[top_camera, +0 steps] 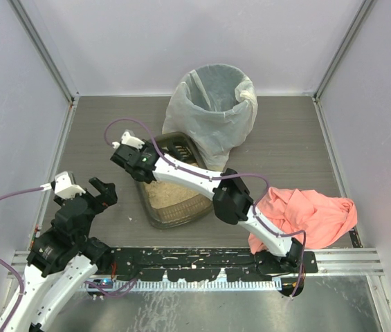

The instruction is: Clean the litter box

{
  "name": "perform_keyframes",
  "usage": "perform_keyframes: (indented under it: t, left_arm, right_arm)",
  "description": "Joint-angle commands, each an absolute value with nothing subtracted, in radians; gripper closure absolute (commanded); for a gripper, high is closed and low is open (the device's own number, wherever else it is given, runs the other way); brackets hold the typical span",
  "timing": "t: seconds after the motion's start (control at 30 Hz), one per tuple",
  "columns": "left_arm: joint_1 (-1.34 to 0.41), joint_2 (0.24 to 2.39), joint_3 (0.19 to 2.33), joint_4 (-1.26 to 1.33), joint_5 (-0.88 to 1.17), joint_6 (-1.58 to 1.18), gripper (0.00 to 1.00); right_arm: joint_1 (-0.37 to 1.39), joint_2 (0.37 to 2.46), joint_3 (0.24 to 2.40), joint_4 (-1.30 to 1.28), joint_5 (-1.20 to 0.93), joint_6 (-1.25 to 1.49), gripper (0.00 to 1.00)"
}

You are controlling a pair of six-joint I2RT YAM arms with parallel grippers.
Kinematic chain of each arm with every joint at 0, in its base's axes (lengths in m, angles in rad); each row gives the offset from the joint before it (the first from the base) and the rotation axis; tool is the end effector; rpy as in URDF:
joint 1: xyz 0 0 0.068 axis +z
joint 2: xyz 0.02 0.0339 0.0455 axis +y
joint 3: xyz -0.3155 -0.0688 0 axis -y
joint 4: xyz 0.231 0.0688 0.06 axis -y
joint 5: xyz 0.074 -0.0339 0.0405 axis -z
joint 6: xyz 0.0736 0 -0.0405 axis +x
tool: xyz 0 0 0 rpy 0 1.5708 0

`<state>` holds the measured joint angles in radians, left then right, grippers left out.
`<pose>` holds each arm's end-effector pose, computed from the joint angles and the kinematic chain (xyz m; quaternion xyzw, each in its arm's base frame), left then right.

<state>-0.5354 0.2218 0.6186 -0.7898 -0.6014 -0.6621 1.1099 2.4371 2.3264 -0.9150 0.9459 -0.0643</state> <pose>0.0440 0.0223 0.2759 -0.2145 0.7822 -0.0956 0.5770 0.3013 0.4726 0.2519 -0.3729 0.7817 -0.2604 0.4267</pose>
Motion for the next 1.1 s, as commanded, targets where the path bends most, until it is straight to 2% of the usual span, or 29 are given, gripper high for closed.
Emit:
perform_keyframes:
  t: [0.0,1.07]
  left_arm:
    - [-0.538,0.232,0.652,-0.776,-0.622,-0.661,0.02]
    - [-0.538,0.285,0.657,-0.760,-0.597,-0.652,0.02]
  right_arm:
    - [1.090,2.346,2.312,-0.883,0.824,-0.009,0.99]
    - [1.040,2.187,2.269,-0.820,0.453,0.111,0.99]
